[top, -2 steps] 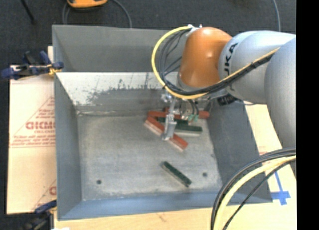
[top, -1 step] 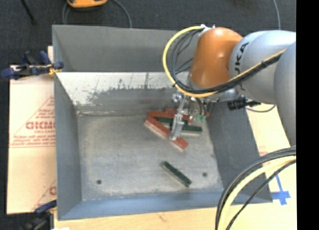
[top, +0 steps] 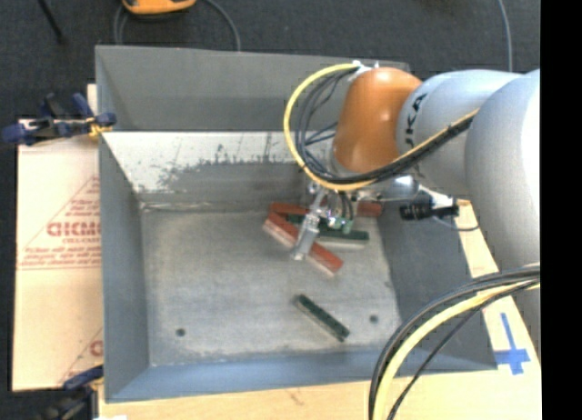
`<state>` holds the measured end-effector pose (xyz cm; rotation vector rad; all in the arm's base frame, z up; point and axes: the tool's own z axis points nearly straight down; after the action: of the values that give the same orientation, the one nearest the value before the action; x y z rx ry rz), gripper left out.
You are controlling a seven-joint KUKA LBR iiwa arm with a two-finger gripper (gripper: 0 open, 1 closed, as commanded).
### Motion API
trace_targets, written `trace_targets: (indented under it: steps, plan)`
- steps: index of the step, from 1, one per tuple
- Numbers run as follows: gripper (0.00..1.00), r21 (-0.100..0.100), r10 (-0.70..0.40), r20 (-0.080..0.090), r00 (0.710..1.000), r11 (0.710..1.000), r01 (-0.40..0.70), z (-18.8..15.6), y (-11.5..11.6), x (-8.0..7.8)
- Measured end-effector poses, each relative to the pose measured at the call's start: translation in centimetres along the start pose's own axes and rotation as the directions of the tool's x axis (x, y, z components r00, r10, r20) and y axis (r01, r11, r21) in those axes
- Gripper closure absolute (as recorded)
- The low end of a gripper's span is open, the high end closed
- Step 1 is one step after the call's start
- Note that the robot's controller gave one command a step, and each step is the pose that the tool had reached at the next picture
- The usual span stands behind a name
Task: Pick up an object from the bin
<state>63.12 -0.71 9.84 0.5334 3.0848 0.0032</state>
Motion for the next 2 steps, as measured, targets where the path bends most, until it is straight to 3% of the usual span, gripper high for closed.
trace_targets:
  steps: [1, 2]
  plan:
    - [1.0, -0.001, 0.075, 0.001, 0.997, 0.997, -0.075, 2.25, -0.27, 0.0]
    - [1.0, -0.001, 0.075, 0.001, 0.997, 0.997, -0.075, 2.25, -0.27, 0.0]
